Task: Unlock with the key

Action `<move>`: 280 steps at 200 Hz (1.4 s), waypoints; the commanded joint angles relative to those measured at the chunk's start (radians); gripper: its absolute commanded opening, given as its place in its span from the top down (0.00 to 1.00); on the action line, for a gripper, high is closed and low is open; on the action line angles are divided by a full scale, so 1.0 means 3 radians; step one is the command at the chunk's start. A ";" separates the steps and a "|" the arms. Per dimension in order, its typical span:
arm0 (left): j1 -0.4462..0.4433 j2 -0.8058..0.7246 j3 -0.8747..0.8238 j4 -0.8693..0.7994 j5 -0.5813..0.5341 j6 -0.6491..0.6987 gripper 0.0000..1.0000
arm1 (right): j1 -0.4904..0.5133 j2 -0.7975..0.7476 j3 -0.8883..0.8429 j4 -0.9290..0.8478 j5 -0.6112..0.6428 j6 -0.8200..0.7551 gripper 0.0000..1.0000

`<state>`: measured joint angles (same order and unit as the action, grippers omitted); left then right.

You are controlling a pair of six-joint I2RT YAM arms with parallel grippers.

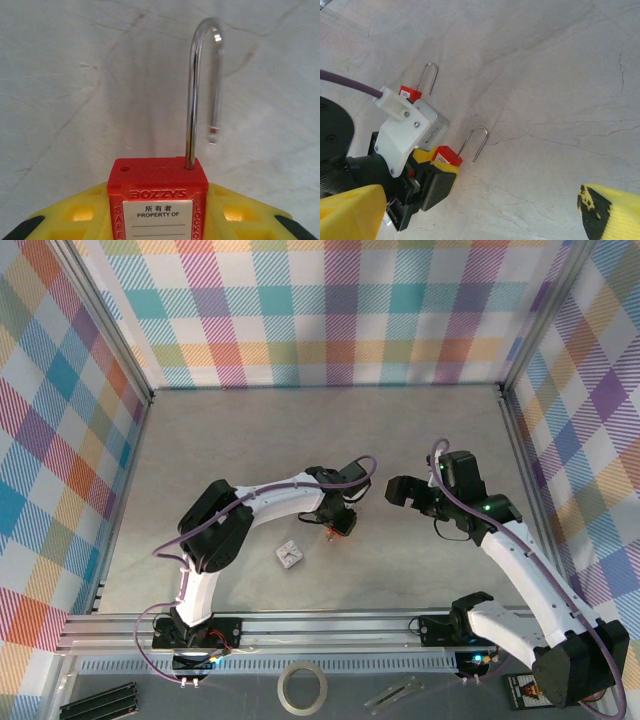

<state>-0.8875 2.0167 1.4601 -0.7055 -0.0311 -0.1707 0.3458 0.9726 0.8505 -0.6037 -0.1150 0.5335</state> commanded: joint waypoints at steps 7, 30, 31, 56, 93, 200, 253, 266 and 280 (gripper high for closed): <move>0.0022 0.0117 0.0051 -0.0111 -0.0339 -0.0080 1.00 | -0.0028 -0.0116 -0.0028 -0.0015 0.0015 -0.0072 0.02; 0.0028 0.0138 0.0067 -0.0048 -0.0338 -0.0119 0.92 | -0.0028 -0.0165 -0.0022 -0.0066 0.0023 -0.0081 0.02; 0.0028 0.0137 0.0062 -0.0045 -0.0334 -0.0123 0.90 | -0.0030 -0.0170 -0.0020 -0.0067 0.0024 -0.0084 0.02; 0.0028 -0.0154 -0.0015 0.0074 -0.0384 -0.0295 0.33 | -0.0028 -0.0232 -0.0025 -0.0132 0.0128 -0.0139 0.01; 0.0067 -0.1025 -0.0276 0.0375 -0.0708 -0.0524 0.00 | -0.0037 -0.0383 -0.0176 -0.0030 0.0512 -0.0384 0.01; 0.1389 -0.2892 -0.3276 0.3705 -0.2059 0.0573 0.00 | -0.0395 0.0427 -0.1617 0.3410 0.2054 -0.1760 0.01; 0.1823 -0.2703 -0.3689 0.4511 -0.1599 0.1116 0.00 | -0.0616 0.0942 -0.2042 0.4923 0.1680 -0.1818 0.01; 0.1986 -0.2534 -0.3890 0.4982 -0.1376 0.1083 0.00 | -0.0681 0.1095 -0.2086 0.5220 0.1518 -0.1784 0.01; 0.2129 -0.2146 -0.4020 0.5644 -0.1195 0.1074 0.00 | -0.0718 0.1396 -0.2021 0.5406 0.1385 -0.1837 0.01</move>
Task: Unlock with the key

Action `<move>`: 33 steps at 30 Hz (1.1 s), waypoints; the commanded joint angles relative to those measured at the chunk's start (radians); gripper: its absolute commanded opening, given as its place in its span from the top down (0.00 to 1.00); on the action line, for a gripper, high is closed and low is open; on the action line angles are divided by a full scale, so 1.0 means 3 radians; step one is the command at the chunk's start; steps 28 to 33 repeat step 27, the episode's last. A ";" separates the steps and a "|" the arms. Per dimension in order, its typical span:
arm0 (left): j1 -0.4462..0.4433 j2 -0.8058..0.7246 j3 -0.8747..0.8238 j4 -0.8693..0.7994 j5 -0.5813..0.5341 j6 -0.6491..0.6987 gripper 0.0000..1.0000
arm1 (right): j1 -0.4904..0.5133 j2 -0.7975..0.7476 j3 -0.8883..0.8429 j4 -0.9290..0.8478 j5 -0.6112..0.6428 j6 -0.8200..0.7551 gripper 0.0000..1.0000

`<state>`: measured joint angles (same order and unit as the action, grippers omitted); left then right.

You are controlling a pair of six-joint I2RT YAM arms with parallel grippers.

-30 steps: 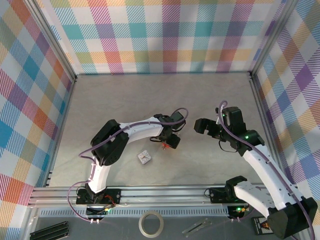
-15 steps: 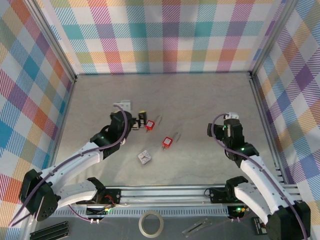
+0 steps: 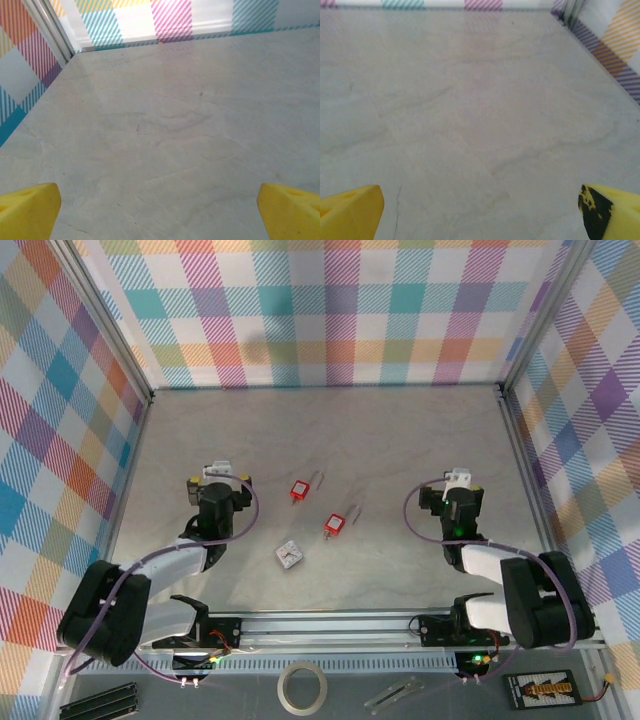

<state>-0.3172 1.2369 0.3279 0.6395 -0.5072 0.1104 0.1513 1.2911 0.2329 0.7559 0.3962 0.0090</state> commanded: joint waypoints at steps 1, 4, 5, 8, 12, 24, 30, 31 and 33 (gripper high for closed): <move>0.0228 0.0476 -0.0247 0.1191 0.0402 0.0135 0.00 | -0.0069 0.0360 0.0042 0.0895 -0.0324 -0.0093 0.01; 0.0374 0.1009 -0.0028 0.1313 0.0608 0.0080 0.00 | -0.0130 0.0649 0.0312 0.0720 -0.0479 -0.0088 0.01; 0.0556 0.0975 0.0023 0.1101 0.0839 -0.0136 0.00 | -0.0254 0.0627 0.0434 0.0398 -0.0649 0.0013 0.01; 0.0801 0.1108 0.0288 0.0639 0.1117 -0.0348 0.00 | -0.0448 0.0742 0.0593 0.0149 -0.0836 0.0183 0.01; 0.0806 0.1123 0.0297 0.0656 0.1155 -0.0327 0.00 | -0.0450 0.0748 0.0571 0.0216 -0.0822 0.0175 0.01; 0.0806 0.1138 0.0289 0.0707 0.1155 -0.0322 0.00 | -0.0454 0.0796 0.0583 0.0234 -0.1039 0.0088 0.01; 0.0806 0.1133 0.0283 0.0714 0.1155 -0.0320 0.00 | -0.0456 0.0788 0.0569 0.0257 -0.1035 0.0083 0.01; 0.0806 0.1133 0.0283 0.0714 0.1155 -0.0320 0.00 | -0.0456 0.0788 0.0569 0.0257 -0.1035 0.0083 0.01; 0.0806 0.1133 0.0283 0.0714 0.1155 -0.0320 0.00 | -0.0456 0.0788 0.0569 0.0257 -0.1035 0.0083 0.01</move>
